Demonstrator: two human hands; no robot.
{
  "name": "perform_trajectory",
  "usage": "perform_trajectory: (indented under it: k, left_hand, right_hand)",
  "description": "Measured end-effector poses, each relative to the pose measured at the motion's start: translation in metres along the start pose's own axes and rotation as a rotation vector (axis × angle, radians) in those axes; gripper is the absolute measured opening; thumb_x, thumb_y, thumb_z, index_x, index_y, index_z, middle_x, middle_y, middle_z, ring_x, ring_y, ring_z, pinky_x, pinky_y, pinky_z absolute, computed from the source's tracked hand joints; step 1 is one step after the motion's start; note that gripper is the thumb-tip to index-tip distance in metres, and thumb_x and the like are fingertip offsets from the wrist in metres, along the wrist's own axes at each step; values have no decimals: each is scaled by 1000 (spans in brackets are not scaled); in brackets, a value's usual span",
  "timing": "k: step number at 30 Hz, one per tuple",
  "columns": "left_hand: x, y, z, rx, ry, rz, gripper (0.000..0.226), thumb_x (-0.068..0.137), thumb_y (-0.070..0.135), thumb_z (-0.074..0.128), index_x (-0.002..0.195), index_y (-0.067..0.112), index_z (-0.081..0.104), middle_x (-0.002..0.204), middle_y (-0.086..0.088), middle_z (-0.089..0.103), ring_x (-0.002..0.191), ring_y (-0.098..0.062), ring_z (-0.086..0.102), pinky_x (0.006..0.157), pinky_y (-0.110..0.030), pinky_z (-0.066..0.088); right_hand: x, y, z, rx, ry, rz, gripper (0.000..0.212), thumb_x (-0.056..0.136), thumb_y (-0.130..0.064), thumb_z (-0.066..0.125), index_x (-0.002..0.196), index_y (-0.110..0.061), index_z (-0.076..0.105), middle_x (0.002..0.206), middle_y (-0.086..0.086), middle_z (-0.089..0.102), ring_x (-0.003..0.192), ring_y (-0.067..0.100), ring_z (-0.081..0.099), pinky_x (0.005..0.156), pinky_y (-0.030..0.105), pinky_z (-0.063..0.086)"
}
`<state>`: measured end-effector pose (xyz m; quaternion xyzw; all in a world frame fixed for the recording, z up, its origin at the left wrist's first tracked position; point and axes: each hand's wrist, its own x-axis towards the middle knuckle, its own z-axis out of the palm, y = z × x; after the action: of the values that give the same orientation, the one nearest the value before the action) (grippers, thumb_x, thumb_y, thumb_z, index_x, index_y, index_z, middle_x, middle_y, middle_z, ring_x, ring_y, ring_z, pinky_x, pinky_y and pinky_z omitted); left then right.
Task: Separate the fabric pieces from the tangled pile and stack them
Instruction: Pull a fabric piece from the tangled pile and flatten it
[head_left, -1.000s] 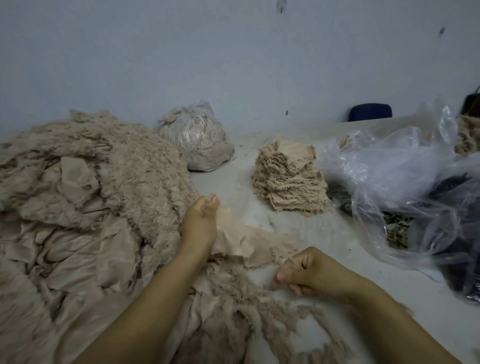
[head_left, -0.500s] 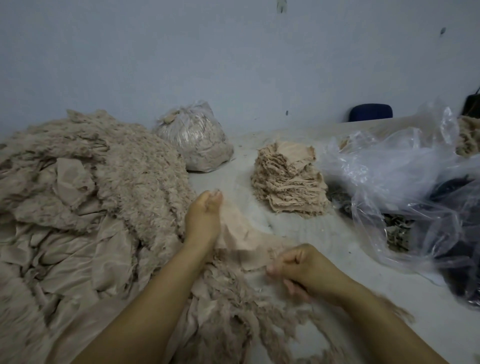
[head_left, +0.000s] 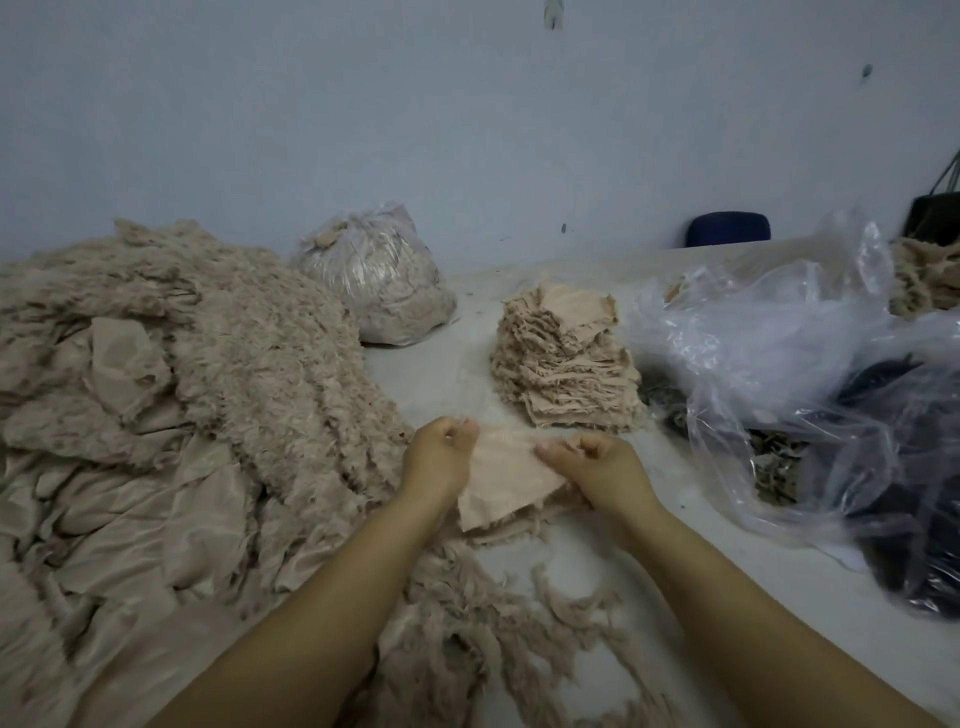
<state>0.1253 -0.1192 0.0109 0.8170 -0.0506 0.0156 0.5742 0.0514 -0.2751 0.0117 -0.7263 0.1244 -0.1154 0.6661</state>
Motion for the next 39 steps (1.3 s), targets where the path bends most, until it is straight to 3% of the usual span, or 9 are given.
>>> perform_trajectory:
  k: [3,6,11,16,20,26,30,33,39]
  left_hand:
    - [-1,-3,-16,180,-56,-20,38,96,34,51,124,8,49,111,-10,55,100,-26,57,87,-34,47]
    - [-24,-3,-64,259,-251,337,26,90,40,59,114,31,56,110,8,58,101,-7,57,84,-19,42]
    - [-70,-46,-110,699,-725,585,44,85,55,57,123,33,56,143,29,23,137,12,11,107,-6,11]
    - [-75,-60,-93,337,-385,368,22,98,17,48,104,7,67,113,4,62,108,-7,54,93,-18,38]
    - [-82,-43,-79,92,-341,373,35,96,20,48,62,25,43,56,13,45,51,2,39,55,-17,30]
    - [-83,-27,-63,7,-298,446,32,93,26,51,63,20,44,56,11,42,52,-1,36,55,-19,31]
    - [-71,-15,-69,-57,-291,272,38,93,33,49,63,11,50,57,0,51,52,-10,47,62,-32,38]
    - [-67,-7,-60,-216,-405,101,36,89,41,55,74,13,70,73,-2,69,67,-13,65,64,-24,50]
    - [-55,3,-40,-279,-301,61,31,90,19,62,59,20,67,67,-6,62,65,-20,57,59,-26,45]
  right_hand:
    - [5,2,1,-442,57,-44,28,82,-37,73,93,-13,64,80,2,63,79,21,63,69,33,49]
    - [-21,1,4,-392,147,-327,10,85,-38,67,84,-31,60,68,-8,56,66,2,53,58,19,38]
    - [-77,33,15,-729,-729,-583,28,85,-53,63,108,-38,65,113,-6,52,105,6,48,91,19,39]
    - [-83,29,-6,-596,-621,-452,16,90,-25,66,82,-11,65,89,0,56,81,7,52,77,27,42]
    - [-87,13,-2,-504,-449,-415,31,82,-49,66,84,-18,65,93,-4,60,88,6,54,78,18,42]
    - [-77,2,44,-371,-238,-301,26,88,-26,67,68,-22,51,65,-8,55,65,5,52,72,25,46]
    - [-61,1,36,-64,-183,-53,43,99,-16,49,56,-10,52,75,-1,70,102,-5,56,87,-1,35]
    - [-58,2,36,144,-291,34,48,98,-16,47,58,-13,73,56,-14,66,62,-16,61,59,3,46]
    - [-46,-4,33,207,-303,85,55,80,-53,63,110,-7,65,111,13,66,103,22,65,86,34,50]
